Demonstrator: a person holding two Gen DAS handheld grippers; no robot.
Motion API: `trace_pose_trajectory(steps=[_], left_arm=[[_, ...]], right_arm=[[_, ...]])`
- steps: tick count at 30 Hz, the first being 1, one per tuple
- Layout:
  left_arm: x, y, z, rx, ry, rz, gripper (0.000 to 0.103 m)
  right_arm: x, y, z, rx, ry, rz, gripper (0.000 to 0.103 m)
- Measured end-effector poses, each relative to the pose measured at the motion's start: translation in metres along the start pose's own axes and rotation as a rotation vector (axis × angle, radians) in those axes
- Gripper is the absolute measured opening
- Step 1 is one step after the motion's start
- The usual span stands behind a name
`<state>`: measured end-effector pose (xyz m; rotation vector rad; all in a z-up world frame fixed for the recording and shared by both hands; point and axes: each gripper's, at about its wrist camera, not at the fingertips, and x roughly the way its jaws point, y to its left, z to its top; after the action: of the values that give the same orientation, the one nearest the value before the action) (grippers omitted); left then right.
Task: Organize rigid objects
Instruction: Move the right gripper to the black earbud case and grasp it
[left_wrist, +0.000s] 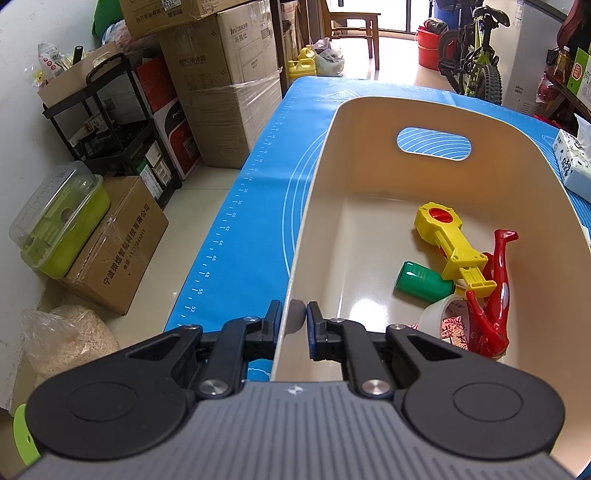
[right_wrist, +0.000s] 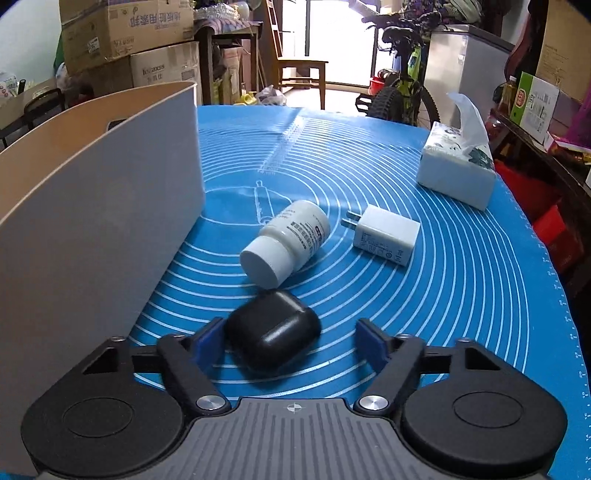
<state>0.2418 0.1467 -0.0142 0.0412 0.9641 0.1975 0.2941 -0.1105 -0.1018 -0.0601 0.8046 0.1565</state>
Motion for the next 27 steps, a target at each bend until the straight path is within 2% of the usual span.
trace_pose_trajectory(steps=[2,6,12,27], left_arm=[[0.0,0.0,0.0,-0.001,0.0,0.0,0.016],[0.0,0.0,0.0,-0.001,0.0,-0.001,0.016],[0.0,-0.002,0.0,-0.001,0.0,-0.001,0.016],[-0.001,-0.001,0.001,0.001,-0.001,0.001,0.016]], right_arm=[[-0.001,0.002,0.0,-0.009,-0.005,0.017,0.058],[-0.003,0.009,-0.001,-0.059,-0.018,0.009,0.058],[-0.009,0.005,0.003,-0.037,-0.044,-0.011,0.058],[-0.061,0.01,0.039,0.019,-0.222,0.021,0.058]])
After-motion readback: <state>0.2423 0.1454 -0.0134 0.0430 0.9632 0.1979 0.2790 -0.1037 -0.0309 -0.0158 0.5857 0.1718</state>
